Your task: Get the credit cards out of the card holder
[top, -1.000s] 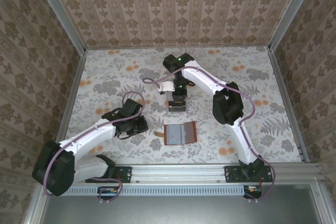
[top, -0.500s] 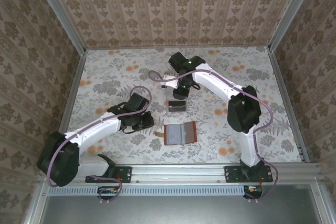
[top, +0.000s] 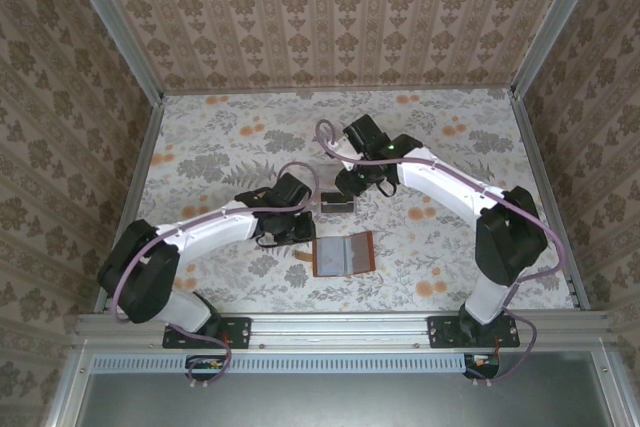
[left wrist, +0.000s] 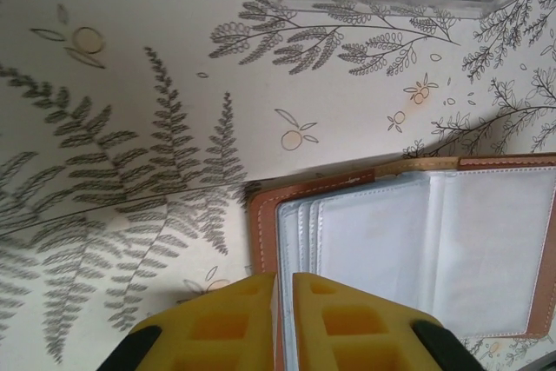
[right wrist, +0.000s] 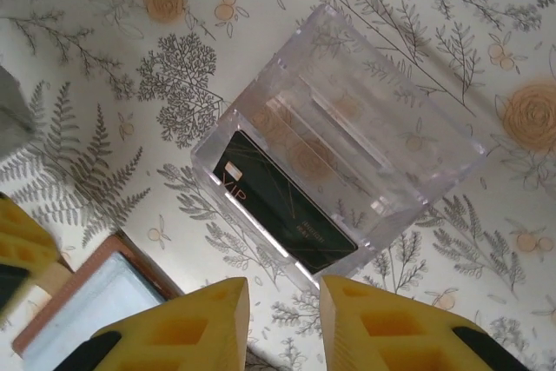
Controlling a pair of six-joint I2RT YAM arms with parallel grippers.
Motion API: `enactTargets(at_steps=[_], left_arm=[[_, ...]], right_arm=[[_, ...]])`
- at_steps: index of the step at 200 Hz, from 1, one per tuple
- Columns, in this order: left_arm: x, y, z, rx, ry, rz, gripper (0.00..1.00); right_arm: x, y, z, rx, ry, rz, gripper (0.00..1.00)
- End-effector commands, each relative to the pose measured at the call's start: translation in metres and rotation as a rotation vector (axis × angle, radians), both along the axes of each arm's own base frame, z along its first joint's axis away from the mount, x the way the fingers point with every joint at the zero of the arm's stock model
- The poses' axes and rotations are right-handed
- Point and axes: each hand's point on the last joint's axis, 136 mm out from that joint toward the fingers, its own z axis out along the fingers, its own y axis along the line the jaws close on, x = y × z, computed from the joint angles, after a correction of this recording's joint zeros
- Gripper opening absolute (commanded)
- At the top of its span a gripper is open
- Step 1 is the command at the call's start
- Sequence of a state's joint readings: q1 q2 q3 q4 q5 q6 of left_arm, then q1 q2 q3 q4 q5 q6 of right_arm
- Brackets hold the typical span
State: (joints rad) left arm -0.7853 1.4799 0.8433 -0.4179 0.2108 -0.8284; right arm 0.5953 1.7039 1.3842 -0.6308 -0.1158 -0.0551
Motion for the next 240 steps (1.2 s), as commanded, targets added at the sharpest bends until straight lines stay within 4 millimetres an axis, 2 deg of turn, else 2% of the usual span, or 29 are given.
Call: enactTargets(at_steps=[1,45,75,121,149,215,240], left_arm=[[0.003,-0.011,0.002,-0.018,-0.008,-0.033,0.14],[-0.001,-0.014,-0.013,-0.012,0.028,-0.054,0.14],[-0.005,-0.010,-0.022,0.015,0.047,-0.064,0.14],[-0.013,-0.003,-0.034,0.031,0.069,-0.060,0.13],[-0.015,-0.001,-0.038,0.037,0.078,-0.063,0.12],[-0.021,0.003,-0.048,0.052,0.103,-0.060,0.11],[-0.024,0.005,-0.051,0.056,0.114,-0.058,0.11]], right_arm=[[-0.005,0.009,0.020,0.161,0.019,-0.130,0.27],[-0.025,0.019,0.021,0.265,0.095,-0.222,0.26],[-0.034,0.018,0.012,0.286,0.186,-0.297,0.25],[-0.055,0.029,0.003,0.369,0.344,-0.356,0.25],[-0.066,0.035,-0.003,0.412,0.415,-0.366,0.28],[-0.081,0.040,-0.033,0.392,0.520,-0.419,0.29],[-0.092,0.044,-0.043,0.383,0.564,-0.421,0.25]])
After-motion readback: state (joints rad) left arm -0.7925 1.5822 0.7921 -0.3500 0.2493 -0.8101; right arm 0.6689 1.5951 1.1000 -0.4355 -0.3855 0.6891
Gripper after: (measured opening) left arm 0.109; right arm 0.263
